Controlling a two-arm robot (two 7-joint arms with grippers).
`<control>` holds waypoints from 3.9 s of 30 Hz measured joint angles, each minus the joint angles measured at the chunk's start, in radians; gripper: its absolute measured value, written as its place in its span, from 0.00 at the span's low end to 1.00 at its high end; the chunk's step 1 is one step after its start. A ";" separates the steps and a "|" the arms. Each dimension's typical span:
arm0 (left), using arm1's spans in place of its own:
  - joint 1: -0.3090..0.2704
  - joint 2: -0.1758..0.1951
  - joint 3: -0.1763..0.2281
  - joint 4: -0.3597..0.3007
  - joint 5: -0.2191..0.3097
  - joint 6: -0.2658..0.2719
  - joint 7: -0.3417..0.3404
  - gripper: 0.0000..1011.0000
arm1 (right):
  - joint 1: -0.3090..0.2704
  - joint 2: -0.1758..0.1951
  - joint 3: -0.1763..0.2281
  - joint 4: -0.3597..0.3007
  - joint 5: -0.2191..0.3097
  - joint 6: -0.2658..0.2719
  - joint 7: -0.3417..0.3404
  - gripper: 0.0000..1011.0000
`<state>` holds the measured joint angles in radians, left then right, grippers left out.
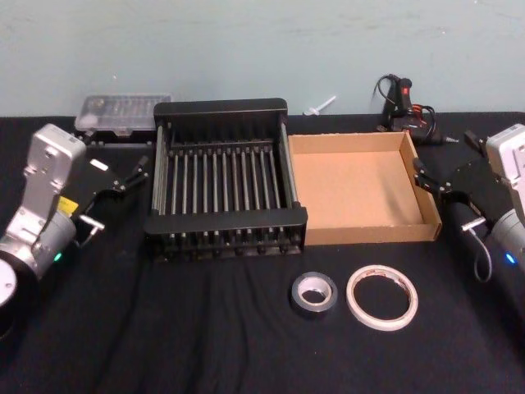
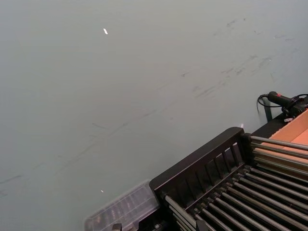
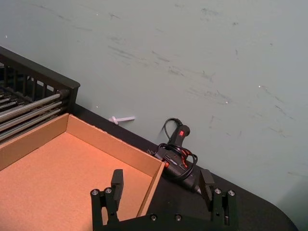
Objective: Pick up the white tape and place it into the black box , Pick up the silver tape and place it into the brown box.
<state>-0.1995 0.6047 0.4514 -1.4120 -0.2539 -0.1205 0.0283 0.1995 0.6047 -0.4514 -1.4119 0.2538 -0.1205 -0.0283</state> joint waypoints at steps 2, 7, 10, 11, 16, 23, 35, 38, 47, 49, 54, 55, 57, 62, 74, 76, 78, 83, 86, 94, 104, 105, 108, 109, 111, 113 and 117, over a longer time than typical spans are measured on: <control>0.000 0.000 0.000 0.000 0.000 0.000 0.000 0.99 | 0.000 0.000 0.000 0.000 0.000 0.000 0.000 0.99; 0.000 0.000 0.000 0.000 0.000 0.000 0.000 0.99 | 0.000 0.000 0.000 0.000 0.000 0.000 0.000 0.99; 0.000 0.000 0.000 0.000 0.000 0.000 0.000 0.99 | 0.000 0.000 0.000 0.000 0.000 0.000 0.000 0.99; 0.000 0.000 0.000 0.000 0.000 0.000 0.000 0.99 | 0.000 0.000 0.000 0.000 0.000 0.000 0.000 0.99; 0.000 0.000 0.000 0.000 0.000 0.000 0.000 0.99 | 0.000 0.000 0.000 0.000 0.000 0.000 0.000 0.99; 0.000 0.000 0.000 0.000 0.000 0.000 0.000 0.99 | 0.000 0.000 0.000 0.000 0.000 0.000 0.000 0.99; 0.000 0.000 0.000 0.000 0.000 0.000 0.000 0.99 | 0.000 0.000 0.000 0.000 0.000 0.000 0.000 0.99; 0.000 0.000 0.000 0.000 0.000 0.000 0.000 0.99 | 0.000 0.000 0.000 0.000 0.000 0.000 0.000 0.99; 0.000 0.000 0.000 0.000 0.000 0.000 0.000 0.99 | 0.000 0.000 0.000 0.000 0.000 0.000 0.000 0.99; 0.000 0.000 0.000 0.000 0.000 0.000 0.000 0.99 | 0.000 0.000 0.000 0.000 0.000 0.000 0.000 0.99; 0.000 0.000 0.000 0.000 0.000 0.000 0.000 0.99 | 0.000 0.000 0.000 0.000 0.000 0.000 0.000 0.99; 0.000 0.000 0.000 0.000 0.000 0.000 0.000 0.99 | 0.000 0.000 0.000 0.000 0.000 0.000 0.000 0.99; 0.000 0.000 0.000 0.000 0.000 0.000 0.000 0.99 | 0.000 0.000 0.000 0.000 0.000 0.000 0.000 0.99; 0.000 0.000 0.000 0.000 0.000 0.000 0.000 0.99 | -0.004 -0.007 0.013 -0.002 0.000 -0.002 0.015 0.99; 0.000 0.000 0.000 0.000 0.000 0.000 0.000 0.99 | -0.053 -0.007 0.055 -0.056 0.032 0.013 0.059 0.99; 0.000 0.000 0.000 0.000 0.000 0.000 0.000 0.99 | -0.071 -0.004 0.065 -0.077 0.039 0.021 0.064 0.99; 0.000 0.000 0.000 0.000 0.000 0.000 0.000 0.99 | -0.092 0.000 0.075 -0.101 0.046 0.027 0.068 0.99; 0.000 0.000 0.000 0.000 0.000 0.000 0.000 0.99 | -0.140 0.008 0.100 -0.158 0.062 0.040 0.071 0.99; 0.000 0.000 0.000 0.000 0.000 0.000 0.000 0.99 | -0.171 0.014 0.114 -0.198 0.074 0.054 0.078 0.99; 0.000 0.000 0.000 0.000 0.000 0.000 0.000 0.99 | -0.243 0.031 0.141 -0.288 0.105 0.115 0.111 0.99; 0.000 0.000 0.000 0.000 0.000 0.000 0.000 0.99 | -0.305 0.052 0.163 -0.361 0.129 0.212 0.151 0.99; 0.000 0.000 0.000 0.000 0.000 0.000 0.000 0.99 | -0.309 0.053 0.164 -0.365 0.131 0.218 0.153 0.99; 0.000 0.000 0.000 0.000 0.000 0.000 0.000 0.99 | -0.325 0.056 0.172 -0.382 0.139 0.252 0.164 0.99; 0.000 0.000 0.000 0.000 0.000 0.000 0.000 0.99 | -0.329 0.056 0.173 -0.385 0.141 0.260 0.167 0.99; 0.000 0.000 0.000 0.000 0.000 0.000 0.000 0.99 | -0.338 0.057 0.177 -0.394 0.148 0.289 0.175 0.99; 0.000 0.000 0.000 0.000 0.000 0.000 0.000 0.99 | -0.344 0.057 0.180 -0.400 0.155 0.318 0.181 0.99; 0.000 0.000 0.000 0.000 0.000 0.000 0.000 0.99 | -0.352 0.057 0.182 -0.409 0.161 0.373 0.192 0.99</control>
<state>-0.1995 0.6047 0.4513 -1.4120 -0.2539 -0.1205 0.0283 -0.1522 0.6614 -0.2690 -1.8205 0.4150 0.2520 0.1635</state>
